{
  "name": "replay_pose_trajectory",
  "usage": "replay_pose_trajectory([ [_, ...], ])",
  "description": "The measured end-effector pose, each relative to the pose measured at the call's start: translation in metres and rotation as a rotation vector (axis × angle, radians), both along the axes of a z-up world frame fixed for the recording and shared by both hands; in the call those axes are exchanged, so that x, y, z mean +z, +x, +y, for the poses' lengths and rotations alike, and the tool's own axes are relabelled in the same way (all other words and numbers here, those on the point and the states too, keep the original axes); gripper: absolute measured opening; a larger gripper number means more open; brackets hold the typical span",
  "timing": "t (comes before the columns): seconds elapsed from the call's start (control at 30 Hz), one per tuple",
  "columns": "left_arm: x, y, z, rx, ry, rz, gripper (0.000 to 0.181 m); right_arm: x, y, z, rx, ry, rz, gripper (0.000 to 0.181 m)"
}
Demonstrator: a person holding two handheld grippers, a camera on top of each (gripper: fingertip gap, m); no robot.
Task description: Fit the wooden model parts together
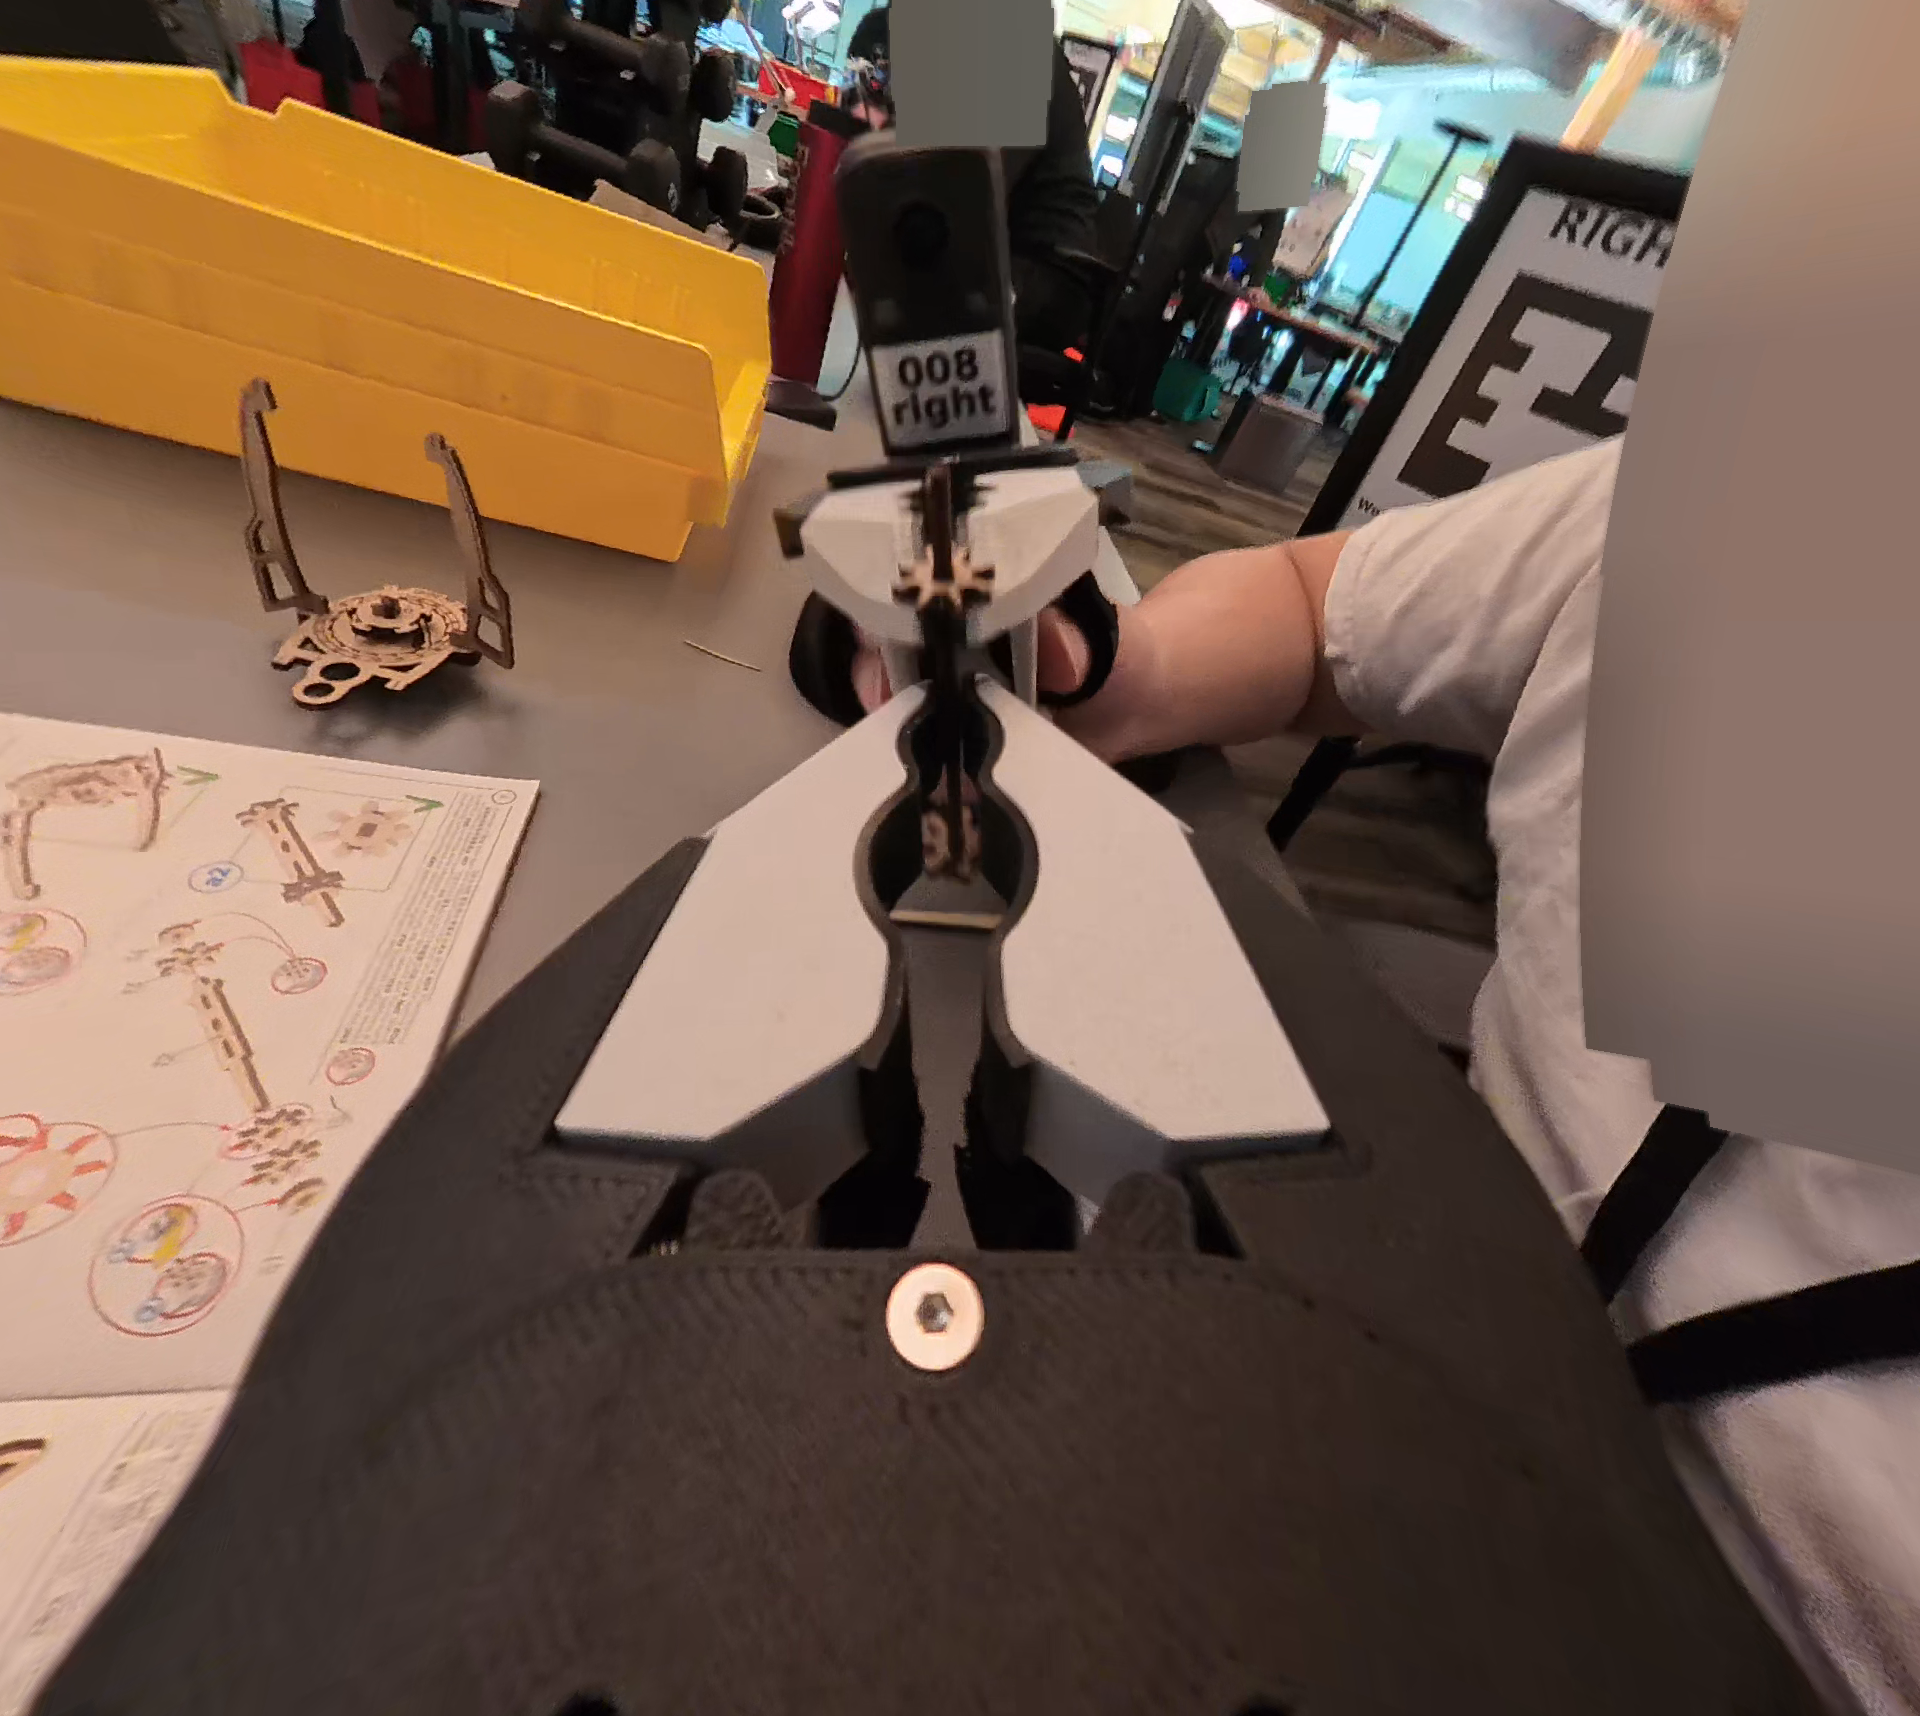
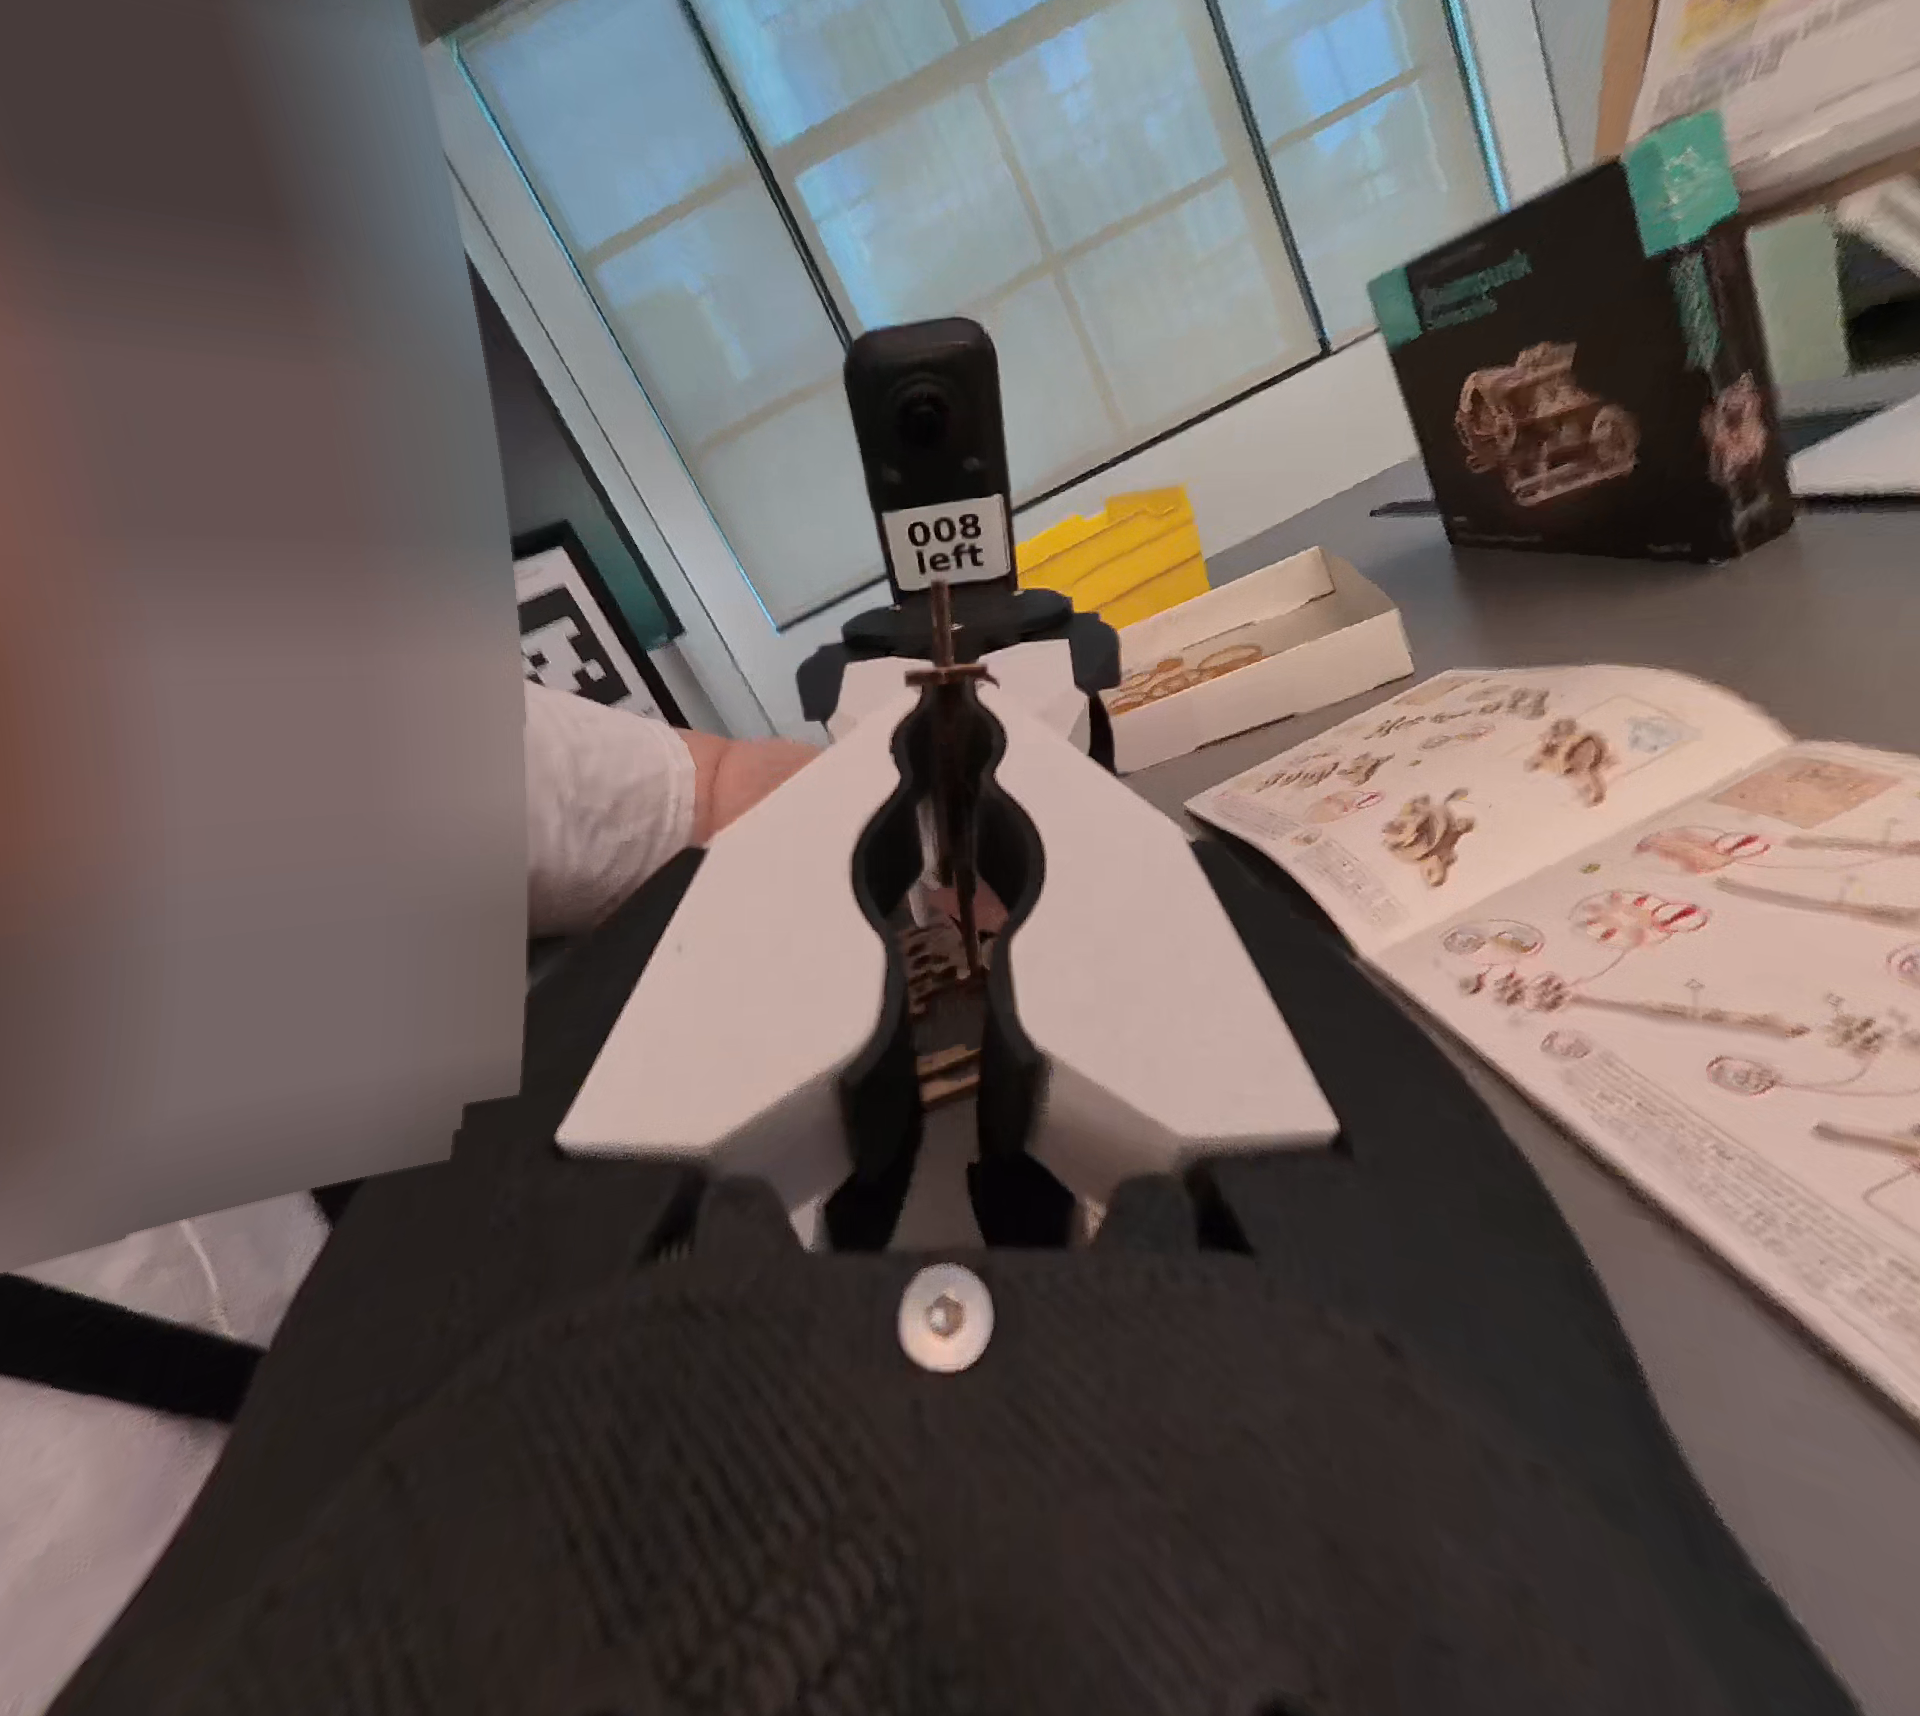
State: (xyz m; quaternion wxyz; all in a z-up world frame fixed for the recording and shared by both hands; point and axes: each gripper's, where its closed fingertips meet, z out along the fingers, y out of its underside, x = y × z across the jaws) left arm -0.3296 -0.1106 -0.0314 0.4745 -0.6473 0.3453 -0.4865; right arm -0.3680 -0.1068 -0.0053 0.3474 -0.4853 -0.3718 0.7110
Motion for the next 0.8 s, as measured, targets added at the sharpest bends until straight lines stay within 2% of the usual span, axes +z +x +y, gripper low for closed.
replay_pose_trajectory([
  [0.1,0.005,-0.008,-0.008,-0.014,0.097,0.032,0.017,0.009,0.011,0.003,-0.081,0.185,0.019,0.000],
  [0.17,0.008,-0.014,-0.014,-0.035,0.123,0.045,0.015,0.011,0.015,0.005,-0.136,0.305,0.009,0.000],
  [0.27,0.012,-0.021,-0.014,-0.033,0.098,0.030,0.017,0.012,0.015,-0.005,-0.147,0.508,0.003,0.000],
  [0.4,0.018,-0.020,-0.020,-0.091,-0.012,-0.047,0.020,0.005,0.013,-0.018,-0.180,0.794,-0.014,0.000],
  [0.53,0.014,-0.018,-0.022,-0.125,-0.081,-0.058,0.022,0.003,0.013,-0.025,-0.158,0.862,0.002,0.000],
  [0.8,0.018,-0.017,-0.027,-0.200,-0.191,-0.151,0.007,-0.006,0.011,-0.026,-0.130,0.918,-0.027,0.001],
])
